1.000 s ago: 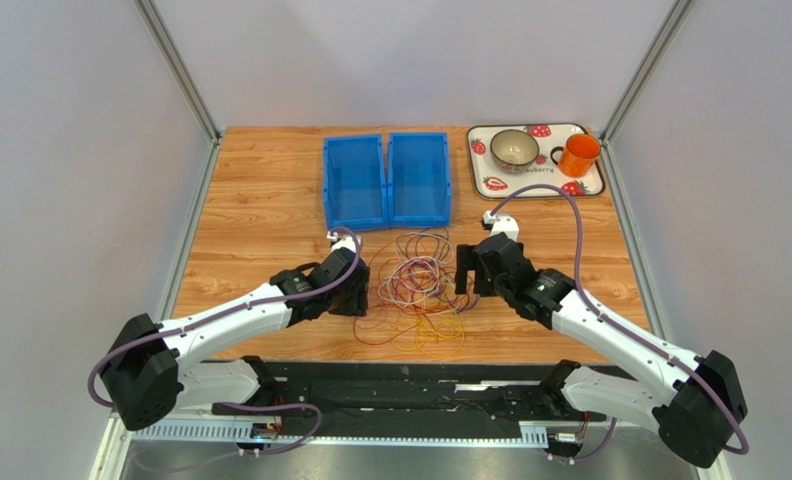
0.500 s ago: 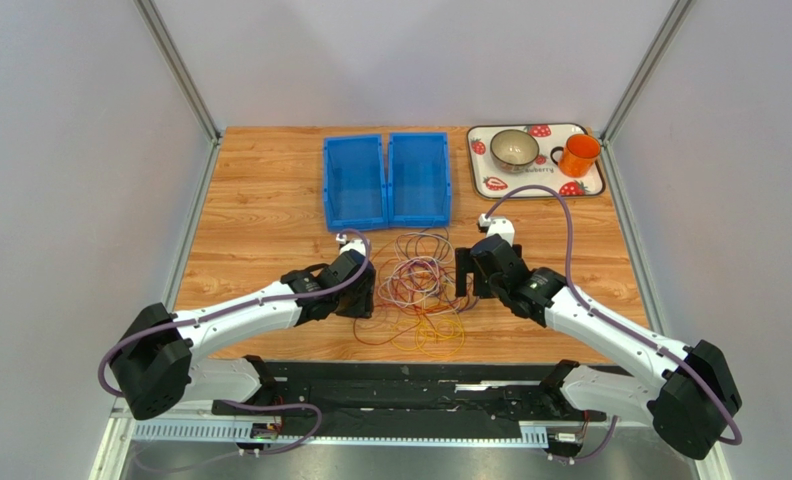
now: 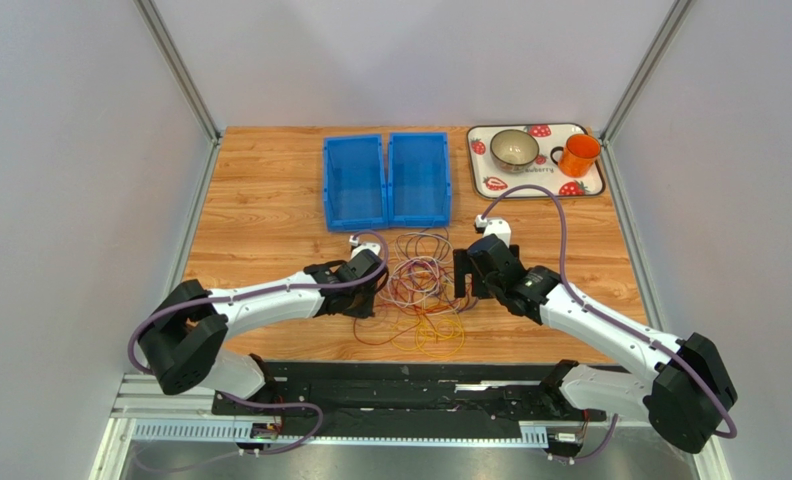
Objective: Untangle the cables
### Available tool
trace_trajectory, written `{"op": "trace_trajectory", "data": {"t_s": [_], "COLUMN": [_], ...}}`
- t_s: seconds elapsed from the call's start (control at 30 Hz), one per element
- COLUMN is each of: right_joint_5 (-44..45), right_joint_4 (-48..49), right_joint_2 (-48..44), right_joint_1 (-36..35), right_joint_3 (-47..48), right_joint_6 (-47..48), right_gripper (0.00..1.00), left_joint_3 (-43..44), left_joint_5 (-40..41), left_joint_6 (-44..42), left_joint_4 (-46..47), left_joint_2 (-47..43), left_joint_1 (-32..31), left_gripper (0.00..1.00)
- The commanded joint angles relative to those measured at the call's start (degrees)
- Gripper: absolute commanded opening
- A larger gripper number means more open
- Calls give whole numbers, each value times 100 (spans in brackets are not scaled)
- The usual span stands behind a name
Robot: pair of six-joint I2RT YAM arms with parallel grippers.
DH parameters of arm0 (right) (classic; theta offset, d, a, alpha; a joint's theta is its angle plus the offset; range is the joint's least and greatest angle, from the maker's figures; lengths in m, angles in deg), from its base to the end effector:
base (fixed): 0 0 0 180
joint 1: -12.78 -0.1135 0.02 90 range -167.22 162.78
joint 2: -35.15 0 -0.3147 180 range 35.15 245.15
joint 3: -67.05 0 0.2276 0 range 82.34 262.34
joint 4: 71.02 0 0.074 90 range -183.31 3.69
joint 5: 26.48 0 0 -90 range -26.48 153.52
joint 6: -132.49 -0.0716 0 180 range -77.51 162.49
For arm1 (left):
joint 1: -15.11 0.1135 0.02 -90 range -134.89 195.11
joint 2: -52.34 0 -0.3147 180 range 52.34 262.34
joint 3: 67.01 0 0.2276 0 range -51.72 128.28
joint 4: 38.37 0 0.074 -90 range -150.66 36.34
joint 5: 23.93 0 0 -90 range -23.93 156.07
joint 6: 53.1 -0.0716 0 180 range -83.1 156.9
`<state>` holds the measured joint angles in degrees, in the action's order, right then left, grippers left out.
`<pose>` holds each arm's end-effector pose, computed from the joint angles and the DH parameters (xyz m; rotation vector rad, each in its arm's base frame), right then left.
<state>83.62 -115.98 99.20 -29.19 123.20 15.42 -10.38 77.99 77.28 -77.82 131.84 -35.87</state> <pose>0.1600 0.1108 0.2526 -0.1706 2.4136 0.1071 0.1621 -0.1766 0.2069 0.1766 2.6403 -0.2733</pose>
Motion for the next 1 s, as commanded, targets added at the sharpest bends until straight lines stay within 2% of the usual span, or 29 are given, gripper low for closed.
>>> {"op": "trace_trajectory", "data": {"t_s": [0.0,0.07,0.23,0.4,0.47,0.53,0.67,0.77,0.83,0.87,0.93,0.97], "right_joint_5": [126,117,144,38,-41,-85,-146,-295,-540,-681,-1163,-1296], "right_joint_4": [199,190,163,225,225,225,304,383,462,601,778,961], "right_joint_2": [81,90,2,55,98,99,55,46,-15,-76,-339,-454], "right_joint_1": [-12,-12,-21,-12,-12,-21,-12,-21,-12,-21,-21,-30], "right_joint_3": [150,150,124,176,229,247,238,282,291,282,221,194], "right_joint_6": [88,79,35,-26,-44,-53,-44,-35,17,61,149,175], "right_gripper": [90,90,90,90,90,90,90,90,90,90,90,90], "left_joint_3": [1258,1752,3869,5985,6393,6526,7158,7186,6915,6452,5880,5285], "left_joint_5": [415,852,1347,1164,709,470,214,-109,-330,-444,-349,-61], "left_joint_6": [-311,-504,-1058,-1664,-2016,-2174,-2464,-2719,-2737,-2737,-2563,-2466], "left_joint_4": [-596,-1316,-2722,-3287,-3096,-2753,-2673,-2524,-2208,-2068,-1733,-1706], "left_joint_2": [101,-180,-699,-664,-804,-1050,-1148,-1191,-1367,-1446,-1701,-1762], "left_joint_1": [-17,-26,-17,-26,-26,-26,-26,-26,-26,-35,-26,-26], "left_gripper": [0,0,0,0,0,0,0,0,0,0,0,0]}}
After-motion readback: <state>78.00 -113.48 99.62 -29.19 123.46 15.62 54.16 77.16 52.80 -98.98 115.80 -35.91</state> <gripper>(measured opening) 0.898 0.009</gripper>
